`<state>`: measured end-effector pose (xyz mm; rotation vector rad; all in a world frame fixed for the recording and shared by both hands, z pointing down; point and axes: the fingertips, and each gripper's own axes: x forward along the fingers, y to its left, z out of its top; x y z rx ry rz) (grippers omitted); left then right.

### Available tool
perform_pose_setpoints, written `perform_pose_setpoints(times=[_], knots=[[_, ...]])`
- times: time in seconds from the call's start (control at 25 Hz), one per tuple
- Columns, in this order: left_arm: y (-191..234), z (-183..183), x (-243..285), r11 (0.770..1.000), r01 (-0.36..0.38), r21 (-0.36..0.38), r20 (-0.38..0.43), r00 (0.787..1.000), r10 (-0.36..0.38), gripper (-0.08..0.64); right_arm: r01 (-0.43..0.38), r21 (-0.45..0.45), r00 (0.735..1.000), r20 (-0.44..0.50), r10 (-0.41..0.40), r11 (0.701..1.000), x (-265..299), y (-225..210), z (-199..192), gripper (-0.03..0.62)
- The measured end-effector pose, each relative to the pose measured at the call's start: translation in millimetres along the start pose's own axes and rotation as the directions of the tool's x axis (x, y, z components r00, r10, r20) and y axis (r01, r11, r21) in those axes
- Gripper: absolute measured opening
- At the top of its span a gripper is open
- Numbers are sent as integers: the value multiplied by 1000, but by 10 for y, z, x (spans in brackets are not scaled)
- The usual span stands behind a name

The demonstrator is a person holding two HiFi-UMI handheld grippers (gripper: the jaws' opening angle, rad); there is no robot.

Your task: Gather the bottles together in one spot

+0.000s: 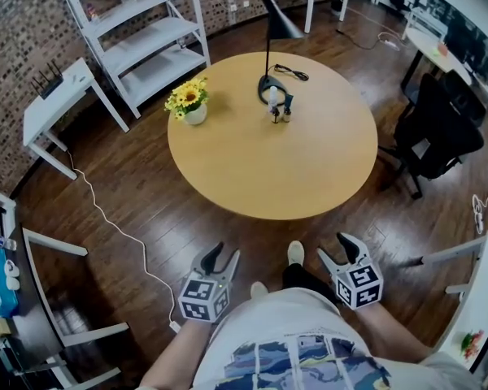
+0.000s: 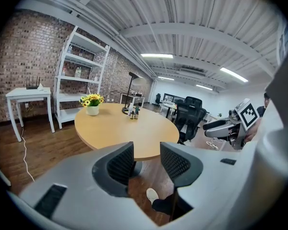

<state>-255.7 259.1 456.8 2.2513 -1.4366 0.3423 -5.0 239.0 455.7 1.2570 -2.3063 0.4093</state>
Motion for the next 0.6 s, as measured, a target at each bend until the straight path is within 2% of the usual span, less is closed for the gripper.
perform_pose_setpoints(times=[0.6], knots=[[-39,9,25,1000,6,3,12,1000,-6,169,-6,-24,1000,-26,5,1000,22,-59,-16,279]])
